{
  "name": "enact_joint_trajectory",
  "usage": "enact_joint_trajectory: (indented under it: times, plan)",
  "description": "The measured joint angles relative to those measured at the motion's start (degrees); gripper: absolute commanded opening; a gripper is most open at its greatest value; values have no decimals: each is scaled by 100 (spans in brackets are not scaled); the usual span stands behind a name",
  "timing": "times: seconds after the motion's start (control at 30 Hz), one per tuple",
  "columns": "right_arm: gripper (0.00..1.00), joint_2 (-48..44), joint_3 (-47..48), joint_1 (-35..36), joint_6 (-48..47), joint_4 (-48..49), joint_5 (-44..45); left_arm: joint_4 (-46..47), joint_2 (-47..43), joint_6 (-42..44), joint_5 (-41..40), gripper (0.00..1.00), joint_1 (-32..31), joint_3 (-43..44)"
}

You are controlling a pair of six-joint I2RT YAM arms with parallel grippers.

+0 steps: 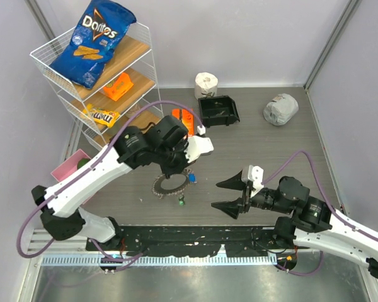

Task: Remove the keys from the keyring
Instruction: Remove the key from the keyring.

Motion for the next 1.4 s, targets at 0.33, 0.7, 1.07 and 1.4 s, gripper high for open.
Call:
enact_joint_trajectory:
  times: [0.33, 0.7, 1.07, 1.4]
  plan:
    - [71, -44, -586, 0, -647, 1279, -463, 291, -721, 769, 142, 0, -553, -446]
    - [70, 831, -306, 0, -1482, 1554, -960, 704, -1576, 1296, 562, 0, -726, -1178]
    - [68, 1069, -168, 13, -1263, 2004, -1213, 962, -1541, 890, 289, 0, -726, -1178]
    - [69, 1305, -299, 125, -1130, 2629, -894, 1200, -1414, 223, 52, 0, -726, -1176]
